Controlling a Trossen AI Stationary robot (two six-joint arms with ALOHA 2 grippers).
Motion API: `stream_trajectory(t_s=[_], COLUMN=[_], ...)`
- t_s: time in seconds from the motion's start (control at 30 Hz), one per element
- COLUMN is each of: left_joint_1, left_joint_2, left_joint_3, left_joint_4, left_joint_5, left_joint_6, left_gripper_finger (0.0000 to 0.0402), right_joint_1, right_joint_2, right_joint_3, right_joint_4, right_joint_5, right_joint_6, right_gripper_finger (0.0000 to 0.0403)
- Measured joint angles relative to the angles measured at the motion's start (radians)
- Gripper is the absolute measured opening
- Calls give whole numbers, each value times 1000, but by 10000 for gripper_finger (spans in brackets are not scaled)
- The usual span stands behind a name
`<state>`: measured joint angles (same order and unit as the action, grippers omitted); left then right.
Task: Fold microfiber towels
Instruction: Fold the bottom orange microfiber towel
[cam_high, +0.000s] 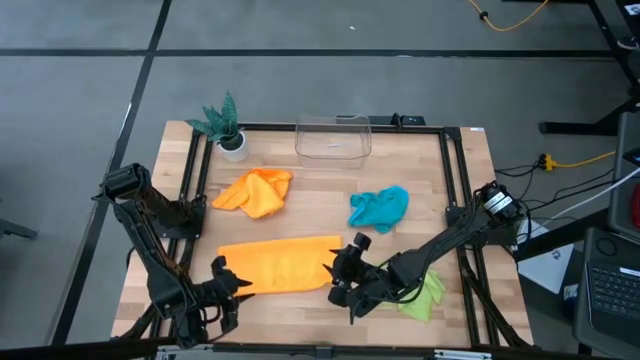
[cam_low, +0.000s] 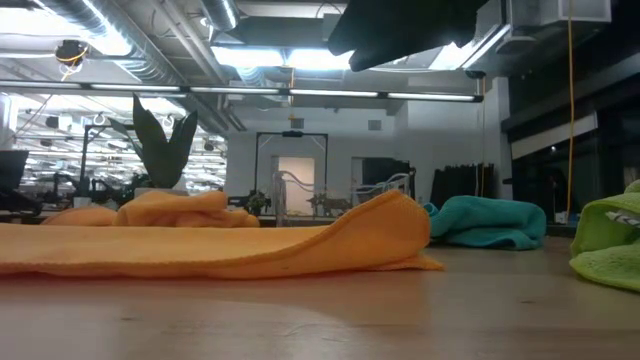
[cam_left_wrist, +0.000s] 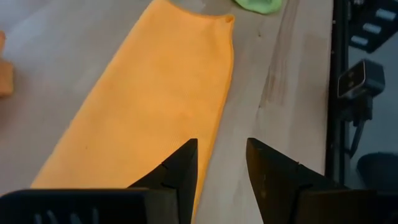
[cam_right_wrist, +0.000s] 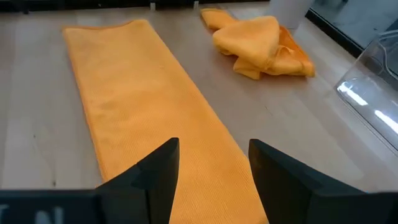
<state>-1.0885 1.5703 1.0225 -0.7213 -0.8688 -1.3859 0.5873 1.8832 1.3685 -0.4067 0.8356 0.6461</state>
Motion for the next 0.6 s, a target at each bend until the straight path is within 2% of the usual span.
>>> stream_trajectory(t_s=[0.1, 0.2, 0.33, 0.43, 0.6], left_joint_1=[9, 19, 40, 52, 57], left_joint_2=[0, 0, 0, 0, 1], left_joint_3=[0, 0, 0, 0, 0], left_joint_4=[2, 4, 1, -4, -26], left_joint_5=[-1, 11, 172, 266, 275], left_joint_6=[64, 38, 0, -2, -7], left_gripper_finger=[128, 128, 128, 128, 128], right_joint_1=[0, -4, -10, -12, -21], right_joint_2=[0, 0, 11, 30, 58], right_joint_3=[0, 0, 0, 0, 0], right_joint_4=[-1, -4, -22, -14, -12], right_joint_5=[-11, -93, -263, -295, -323], right_joint_6=[24, 74, 39, -9, -22], right_gripper_finger=[196, 196, 196, 196, 196])
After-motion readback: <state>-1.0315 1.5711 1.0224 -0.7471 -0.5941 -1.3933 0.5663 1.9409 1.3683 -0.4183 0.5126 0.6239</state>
